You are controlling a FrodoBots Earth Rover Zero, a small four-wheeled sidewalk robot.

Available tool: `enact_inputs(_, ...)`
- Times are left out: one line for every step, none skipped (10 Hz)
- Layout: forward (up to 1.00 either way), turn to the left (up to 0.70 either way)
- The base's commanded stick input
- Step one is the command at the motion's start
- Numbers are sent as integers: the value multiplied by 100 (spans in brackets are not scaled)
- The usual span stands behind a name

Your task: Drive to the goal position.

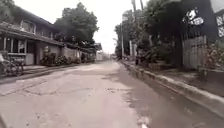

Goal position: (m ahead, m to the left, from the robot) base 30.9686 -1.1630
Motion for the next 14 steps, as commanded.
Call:
enact_inputs(100, 0)
enact_inputs(100, -4)
enact_inputs(100, -16)
enact_inputs(100, -25)
enact_inputs(100, 0)
enact_inputs(100, 0)
enact_inputs(100, 0)
enact_inputs(100, 0)
enact_inputs(100, 0)
enact_inputs(100, 0)
enact_inputs(100, 0)
enact_inputs(100, 0)
enact_inputs(100, 0)
enact_inputs(100, 0)
